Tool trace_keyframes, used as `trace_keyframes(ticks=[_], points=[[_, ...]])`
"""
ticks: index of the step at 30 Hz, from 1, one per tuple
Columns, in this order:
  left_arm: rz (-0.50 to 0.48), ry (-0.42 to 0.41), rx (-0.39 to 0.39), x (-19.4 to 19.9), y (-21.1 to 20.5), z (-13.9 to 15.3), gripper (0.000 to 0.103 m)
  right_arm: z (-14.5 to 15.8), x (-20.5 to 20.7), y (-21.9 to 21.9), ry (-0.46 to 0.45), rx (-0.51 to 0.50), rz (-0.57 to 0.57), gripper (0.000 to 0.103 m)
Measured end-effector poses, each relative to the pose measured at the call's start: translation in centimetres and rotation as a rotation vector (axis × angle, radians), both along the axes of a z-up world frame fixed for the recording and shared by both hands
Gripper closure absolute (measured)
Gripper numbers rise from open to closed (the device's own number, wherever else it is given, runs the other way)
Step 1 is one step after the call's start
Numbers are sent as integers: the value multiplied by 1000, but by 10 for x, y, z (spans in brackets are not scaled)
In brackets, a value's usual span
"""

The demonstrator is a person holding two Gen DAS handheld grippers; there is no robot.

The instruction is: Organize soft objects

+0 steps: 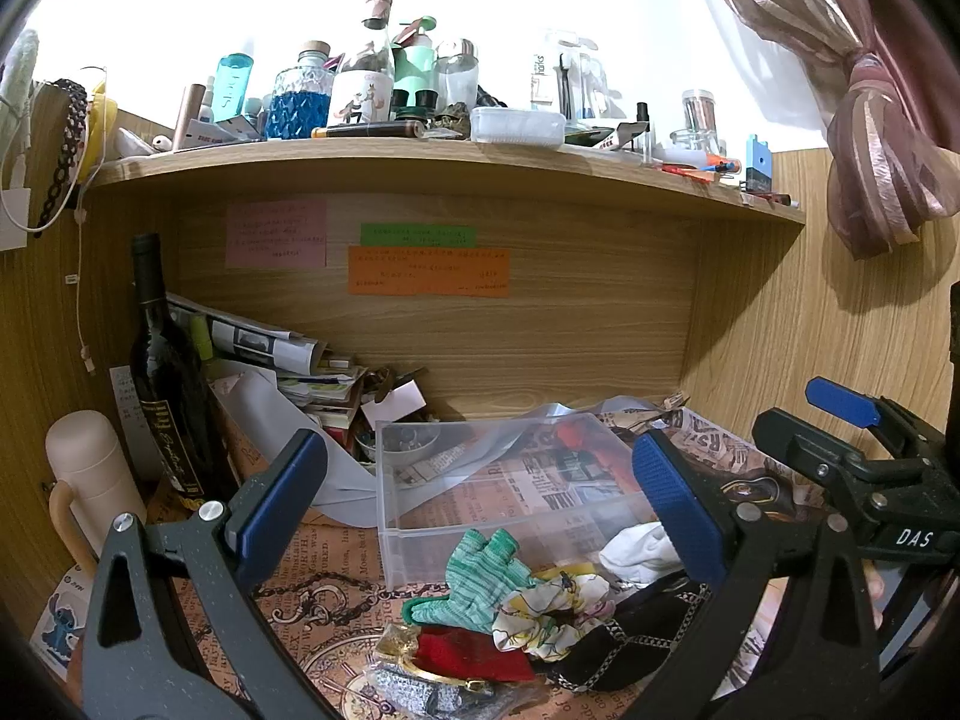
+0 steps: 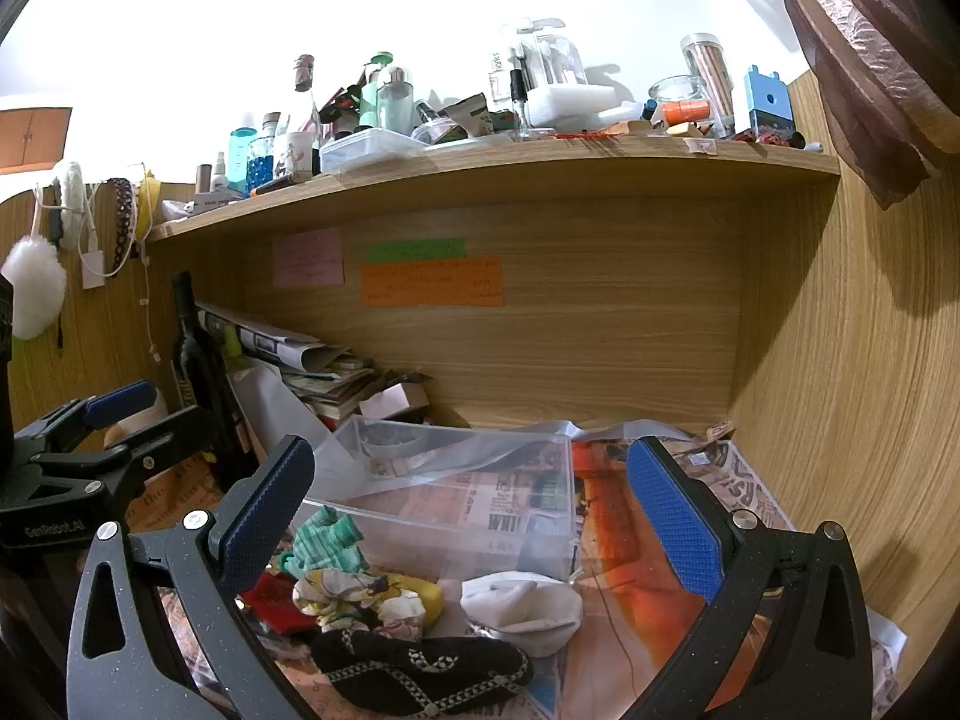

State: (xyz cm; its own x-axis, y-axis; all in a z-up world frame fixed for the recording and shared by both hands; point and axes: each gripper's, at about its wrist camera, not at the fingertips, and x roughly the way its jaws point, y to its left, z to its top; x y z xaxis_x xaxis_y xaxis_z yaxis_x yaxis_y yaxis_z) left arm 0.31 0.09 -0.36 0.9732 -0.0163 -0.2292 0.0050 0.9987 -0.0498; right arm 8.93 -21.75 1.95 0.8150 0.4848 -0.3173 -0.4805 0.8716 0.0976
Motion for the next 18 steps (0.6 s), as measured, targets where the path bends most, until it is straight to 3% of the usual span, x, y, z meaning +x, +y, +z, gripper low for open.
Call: trace_keyframes(ticks=[18], points=[[1,0,0,0,0,0,0,1,-1,1,-2,3,2,0]])
